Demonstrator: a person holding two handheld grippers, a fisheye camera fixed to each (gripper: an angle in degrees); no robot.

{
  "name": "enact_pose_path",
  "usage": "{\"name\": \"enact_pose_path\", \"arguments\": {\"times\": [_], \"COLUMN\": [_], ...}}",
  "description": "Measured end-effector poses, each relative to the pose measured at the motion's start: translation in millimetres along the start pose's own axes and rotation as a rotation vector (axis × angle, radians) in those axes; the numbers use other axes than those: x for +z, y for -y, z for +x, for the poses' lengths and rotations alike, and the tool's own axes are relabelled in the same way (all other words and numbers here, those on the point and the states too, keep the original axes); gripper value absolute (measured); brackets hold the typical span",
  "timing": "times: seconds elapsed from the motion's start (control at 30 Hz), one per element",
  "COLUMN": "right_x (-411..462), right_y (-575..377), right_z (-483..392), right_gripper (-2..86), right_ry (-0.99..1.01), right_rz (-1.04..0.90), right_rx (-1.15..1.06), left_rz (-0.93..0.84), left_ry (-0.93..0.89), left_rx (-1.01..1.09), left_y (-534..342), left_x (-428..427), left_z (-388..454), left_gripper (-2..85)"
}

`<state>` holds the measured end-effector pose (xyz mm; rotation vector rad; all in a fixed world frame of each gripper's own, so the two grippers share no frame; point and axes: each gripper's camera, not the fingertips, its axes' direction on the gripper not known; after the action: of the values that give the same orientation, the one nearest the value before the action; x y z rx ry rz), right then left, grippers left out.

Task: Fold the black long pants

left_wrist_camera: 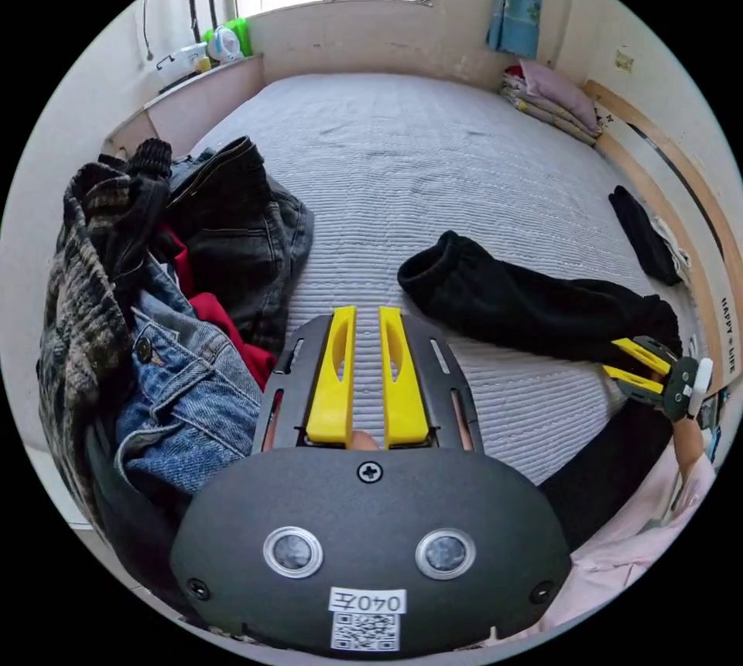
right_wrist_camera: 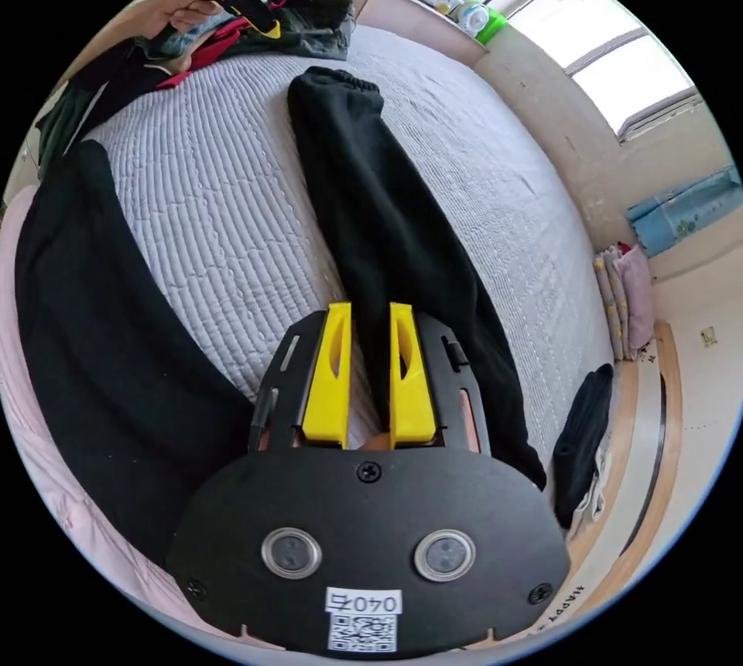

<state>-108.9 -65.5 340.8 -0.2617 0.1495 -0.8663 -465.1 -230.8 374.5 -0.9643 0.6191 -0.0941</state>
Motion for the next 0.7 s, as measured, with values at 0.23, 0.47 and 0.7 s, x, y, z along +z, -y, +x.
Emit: {"name": "enact_pose_path", "arguments": {"times": [0.23, 0.47, 0.7], "right_x": [-60, -47, 1], "right_y": [-120, -334, -479], "right_z": [114, 249, 355], "right_gripper": [1.6, 6.8, 11.4], "right_ry": [0.018, -0.034, 0.003], "right_rz": [0.132, -0.015, -0.084], "right_rx": [0.338, 0.754, 1.068], "left_rz": [-0.003, -0.039, -0.231], "left_ry": [0.054, 0.134, 0.097], "left_rx": [0.273, 0.308, 0.185], "left_y": [13, 56, 104], "left_x": [4, 52, 118], "left_z": [110, 165, 176], "left_gripper": [-0.4, 4.8, 8.8]}}
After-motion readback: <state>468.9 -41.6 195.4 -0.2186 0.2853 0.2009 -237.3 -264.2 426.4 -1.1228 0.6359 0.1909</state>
